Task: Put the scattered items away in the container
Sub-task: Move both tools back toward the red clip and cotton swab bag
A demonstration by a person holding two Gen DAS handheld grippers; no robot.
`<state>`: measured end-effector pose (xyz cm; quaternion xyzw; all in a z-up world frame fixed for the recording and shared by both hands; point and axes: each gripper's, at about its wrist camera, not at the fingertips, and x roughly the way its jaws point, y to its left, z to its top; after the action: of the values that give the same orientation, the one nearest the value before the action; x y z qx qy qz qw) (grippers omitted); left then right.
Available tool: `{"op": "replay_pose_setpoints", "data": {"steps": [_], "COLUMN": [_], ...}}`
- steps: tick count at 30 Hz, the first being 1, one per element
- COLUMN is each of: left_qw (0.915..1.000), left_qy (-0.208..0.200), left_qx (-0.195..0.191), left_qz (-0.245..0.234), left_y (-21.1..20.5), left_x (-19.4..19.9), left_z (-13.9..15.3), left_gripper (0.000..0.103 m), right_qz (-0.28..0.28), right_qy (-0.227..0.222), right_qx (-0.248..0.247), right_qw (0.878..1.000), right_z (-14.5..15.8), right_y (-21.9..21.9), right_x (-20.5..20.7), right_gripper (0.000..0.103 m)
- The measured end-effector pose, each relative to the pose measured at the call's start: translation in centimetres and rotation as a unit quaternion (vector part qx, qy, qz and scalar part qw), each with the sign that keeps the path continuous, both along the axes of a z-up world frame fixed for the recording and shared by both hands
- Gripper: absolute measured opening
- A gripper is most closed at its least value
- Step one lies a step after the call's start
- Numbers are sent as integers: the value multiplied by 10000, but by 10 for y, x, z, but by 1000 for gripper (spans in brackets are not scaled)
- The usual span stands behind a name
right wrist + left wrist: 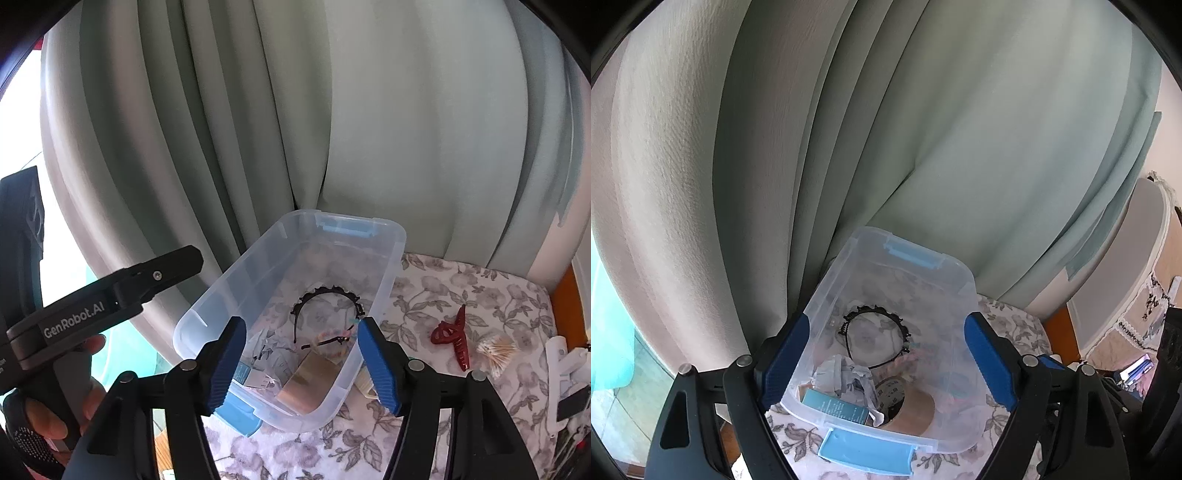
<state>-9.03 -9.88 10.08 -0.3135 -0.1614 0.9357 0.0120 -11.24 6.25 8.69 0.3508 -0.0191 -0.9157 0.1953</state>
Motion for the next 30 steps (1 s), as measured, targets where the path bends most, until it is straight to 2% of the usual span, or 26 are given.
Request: {"op": "replay_pose_setpoints", "data": {"steps": [9, 15, 24, 27, 30], "left_qw": [9998, 9991, 9960, 9938, 9914], "left_qy": [78, 219, 404, 485, 559], "left_qx": [-182, -326, -647, -799, -923], "left_qz": [-65, -159, -468, -600, -748], "left_y": [-6, 5, 41, 57, 76], "left_x": [4, 8, 19, 23, 27], "left_z": [8, 14, 28, 32, 35], "left_gripper": [87, 87, 87, 96, 96], "right_qz": [-70, -186, -396, -483, -602], "right_qy": [91, 182, 340, 384, 418], "right_qx": [-117, -229, -424, -497, -564], "right_qw": [9999, 9994, 9977, 9969, 9957], "right_z": [8, 14, 22, 24, 25], "right_y": [13, 28, 62, 76, 92], "right_x": [11, 21, 40, 46, 52], "right_gripper": [68, 68, 68, 68, 68]}}
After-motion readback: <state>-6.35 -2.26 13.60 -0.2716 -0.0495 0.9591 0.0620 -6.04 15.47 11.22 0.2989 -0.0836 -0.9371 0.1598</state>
